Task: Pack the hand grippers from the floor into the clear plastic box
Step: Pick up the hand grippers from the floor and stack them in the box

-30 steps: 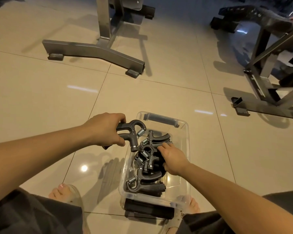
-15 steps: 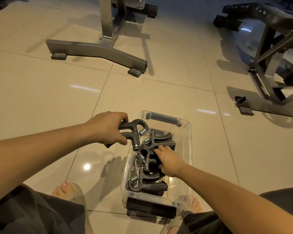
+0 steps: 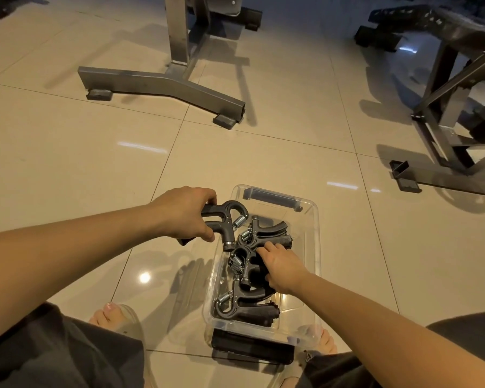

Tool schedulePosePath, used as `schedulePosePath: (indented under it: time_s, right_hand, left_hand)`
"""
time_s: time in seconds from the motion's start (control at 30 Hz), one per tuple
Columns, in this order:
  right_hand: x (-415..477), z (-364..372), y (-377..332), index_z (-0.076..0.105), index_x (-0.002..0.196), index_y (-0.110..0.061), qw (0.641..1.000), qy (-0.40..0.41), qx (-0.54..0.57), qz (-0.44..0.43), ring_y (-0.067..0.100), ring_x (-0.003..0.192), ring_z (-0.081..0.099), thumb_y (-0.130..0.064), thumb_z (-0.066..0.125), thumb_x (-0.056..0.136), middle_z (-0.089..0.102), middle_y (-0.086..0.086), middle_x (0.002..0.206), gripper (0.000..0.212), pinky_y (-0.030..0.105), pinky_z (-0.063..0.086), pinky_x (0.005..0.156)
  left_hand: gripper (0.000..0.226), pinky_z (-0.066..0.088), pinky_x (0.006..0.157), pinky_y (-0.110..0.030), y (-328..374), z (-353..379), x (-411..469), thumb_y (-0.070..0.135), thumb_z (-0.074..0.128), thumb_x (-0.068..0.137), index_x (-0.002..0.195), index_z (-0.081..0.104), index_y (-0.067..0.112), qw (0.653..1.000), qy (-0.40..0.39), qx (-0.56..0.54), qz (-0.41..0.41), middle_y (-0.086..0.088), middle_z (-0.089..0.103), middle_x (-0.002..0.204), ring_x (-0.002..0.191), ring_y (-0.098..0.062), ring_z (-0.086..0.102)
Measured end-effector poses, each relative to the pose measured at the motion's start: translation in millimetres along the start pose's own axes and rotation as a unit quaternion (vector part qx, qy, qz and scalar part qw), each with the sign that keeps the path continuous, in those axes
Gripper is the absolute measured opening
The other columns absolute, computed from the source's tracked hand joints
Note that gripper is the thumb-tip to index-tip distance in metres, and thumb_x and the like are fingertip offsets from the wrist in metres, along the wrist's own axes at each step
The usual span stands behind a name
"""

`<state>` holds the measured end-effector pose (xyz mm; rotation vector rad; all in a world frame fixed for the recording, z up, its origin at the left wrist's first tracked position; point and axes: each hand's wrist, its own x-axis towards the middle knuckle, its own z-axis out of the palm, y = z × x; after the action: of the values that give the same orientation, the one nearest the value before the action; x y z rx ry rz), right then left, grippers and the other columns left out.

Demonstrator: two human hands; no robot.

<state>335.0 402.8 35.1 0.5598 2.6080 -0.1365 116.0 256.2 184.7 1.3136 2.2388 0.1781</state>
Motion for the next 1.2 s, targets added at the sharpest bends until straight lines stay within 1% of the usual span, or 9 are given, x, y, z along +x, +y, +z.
schedulePosePath:
  time_s: [0.17, 0.3, 0.4, 0.5, 0.7, 0.9, 1.0, 1.1, 1.2]
  right_hand:
    - [-4, -56, 0, 0.049, 0.142, -0.014, 0.985, 0.041, 0.162, 0.047, 0.026, 0.122, 0.054, -0.043, 0.070, 0.089, 0.054, 0.006, 0.135, 0.064, 0.043, 0.049, 0.101]
    - [-29, -141, -9, 0.067, 0.119, -0.012, 0.912, 0.106, 0.391, 0.068, 0.020, 0.100, 0.066, -0.038, 0.060, 0.098, 0.070, 0.006, 0.111, 0.034, 0.039, 0.054, 0.089]
    - [-63, -179, -12, 0.069, 0.102, -0.012, 0.861, 0.085, 0.492, 0.094, 0.019, 0.082, 0.067, -0.029, 0.056, 0.102, 0.072, 0.013, 0.101, 0.021, 0.035, 0.053, 0.073]
    - [-88, -185, -14, 0.068, 0.104, -0.013, 0.849, 0.045, 0.516, 0.107, 0.018, 0.081, 0.069, -0.030, 0.062, 0.099, 0.072, 0.009, 0.098, 0.018, 0.030, 0.054, 0.068]
    - [-84, -188, -27, 0.069, 0.096, -0.004, 0.797, 0.082, 0.590, 0.104, 0.020, 0.072, 0.070, -0.019, 0.068, 0.096, 0.073, 0.008, 0.081, 0.015, 0.032, 0.056, 0.066]
    - [-87, -193, -15, 0.067, 0.097, -0.005, 0.793, 0.121, 0.590, 0.091, 0.021, 0.077, 0.063, -0.016, 0.058, 0.102, 0.066, 0.011, 0.091, 0.015, 0.029, 0.057, 0.064]
    - [-90, -198, -3, 0.068, 0.098, -0.004, 0.790, 0.153, 0.589, 0.078, 0.021, 0.080, 0.059, -0.015, 0.053, 0.104, 0.063, 0.013, 0.094, 0.019, 0.038, 0.061, 0.073]
    - [-93, -205, 10, 0.069, 0.102, -0.002, 0.794, 0.175, 0.578, 0.065, 0.022, 0.081, 0.058, -0.016, 0.050, 0.106, 0.067, 0.021, 0.099, 0.024, 0.033, 0.058, 0.072]
    - [-97, -209, 18, 0.070, 0.101, -0.004, 0.809, 0.191, 0.552, 0.058, 0.019, 0.078, 0.058, -0.018, 0.047, 0.106, 0.071, 0.017, 0.098, 0.027, 0.036, 0.057, 0.074]
  left_hand:
    - [0.052, 0.041, 0.058, -0.028, 7, -3, 2, 0.043, 0.086, 0.070, 0.109, 0.055, 0.027, 1.000, 0.014, -0.009, 0.000, 0.009, 0.062, 0.080, 0.075, -0.018, 0.065]
    - [0.049, 0.041, 0.054, -0.027, 14, -12, 2, 0.043, 0.085, 0.072, 0.106, 0.053, 0.029, 0.996, 0.068, -0.055, -0.001, 0.007, 0.066, 0.078, 0.064, -0.018, 0.070]
    - [0.049, 0.044, 0.056, -0.028, 22, -21, -1, 0.044, 0.083, 0.074, 0.108, 0.051, 0.031, 0.993, 0.108, -0.044, 0.027, 0.009, 0.063, 0.082, 0.054, -0.014, 0.067]
    - [0.050, 0.050, 0.061, -0.031, 30, -22, -9, 0.046, 0.082, 0.074, 0.112, 0.052, 0.031, 0.989, 0.133, -0.028, 0.057, 0.010, 0.062, 0.084, 0.052, -0.013, 0.064]
    - [0.056, 0.059, 0.067, -0.040, 44, -12, -25, 0.052, 0.085, 0.068, 0.110, 0.054, 0.032, 0.973, 0.158, -0.163, 0.046, 0.007, 0.068, 0.088, 0.068, -0.012, 0.068]
    - [0.061, 0.060, 0.077, -0.045, 50, -13, -35, 0.054, 0.085, 0.070, 0.115, 0.053, 0.028, 0.963, 0.110, -0.240, 0.049, 0.005, 0.070, 0.092, 0.076, -0.014, 0.071]
    - [0.057, 0.061, 0.076, -0.046, 50, -19, -40, 0.049, 0.085, 0.072, 0.117, 0.056, 0.029, 0.954, 0.062, -0.283, 0.081, 0.002, 0.069, 0.092, 0.071, -0.014, 0.073]
    - [0.045, 0.058, 0.083, -0.040, 49, -25, -43, 0.054, 0.081, 0.075, 0.111, 0.062, 0.035, 0.967, 0.059, -0.220, 0.117, 0.010, 0.069, 0.096, 0.082, -0.008, 0.068]
    - [0.046, 0.057, 0.085, -0.034, 47, -29, -44, 0.052, 0.076, 0.080, 0.120, 0.059, 0.036, 0.969, 0.156, -0.108, 0.160, 0.017, 0.064, 0.107, 0.091, -0.001, 0.063]
